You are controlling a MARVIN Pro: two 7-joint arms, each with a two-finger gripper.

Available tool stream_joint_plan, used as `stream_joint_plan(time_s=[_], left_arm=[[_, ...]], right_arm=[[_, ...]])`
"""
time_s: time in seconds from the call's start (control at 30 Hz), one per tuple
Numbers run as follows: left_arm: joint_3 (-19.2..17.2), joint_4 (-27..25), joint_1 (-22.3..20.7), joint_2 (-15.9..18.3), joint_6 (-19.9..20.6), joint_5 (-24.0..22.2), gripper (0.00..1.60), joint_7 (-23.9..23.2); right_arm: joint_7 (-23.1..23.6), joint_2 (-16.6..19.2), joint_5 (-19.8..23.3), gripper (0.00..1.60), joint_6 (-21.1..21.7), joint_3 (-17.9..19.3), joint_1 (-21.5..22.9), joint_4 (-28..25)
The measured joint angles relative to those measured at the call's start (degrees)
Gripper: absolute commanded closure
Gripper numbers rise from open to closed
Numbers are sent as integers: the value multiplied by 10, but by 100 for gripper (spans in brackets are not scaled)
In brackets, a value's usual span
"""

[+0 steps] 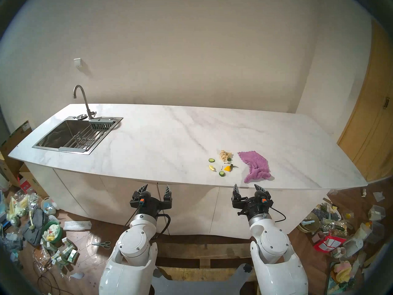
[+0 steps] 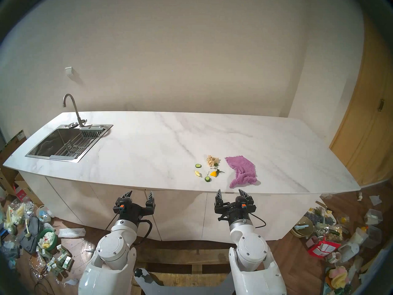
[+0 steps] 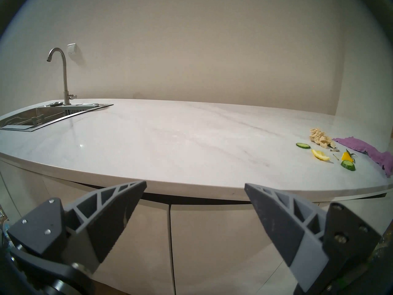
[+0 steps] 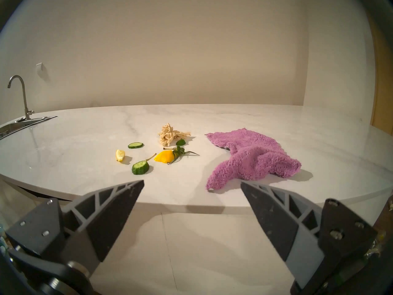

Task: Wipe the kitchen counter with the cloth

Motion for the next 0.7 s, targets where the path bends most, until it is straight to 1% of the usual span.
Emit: stream_joint_plan(time_s=[0.1,0.3,0.57,0.7], left_arm=[[0,0,0,0,0,0,0,0],[0,0,0,0,0,0,0,0],[0,1,0,0,0,0,0,1],[0,1,0,0,0,0,0,1]], right_arm=[[0,0,0,0,0,0,0,0],[-8,-1,-3,0,24,0,3,-7],[-25,-4,2,0,44,-5,19,-10],[-30,-5,4,0,46,-10,30,-9]])
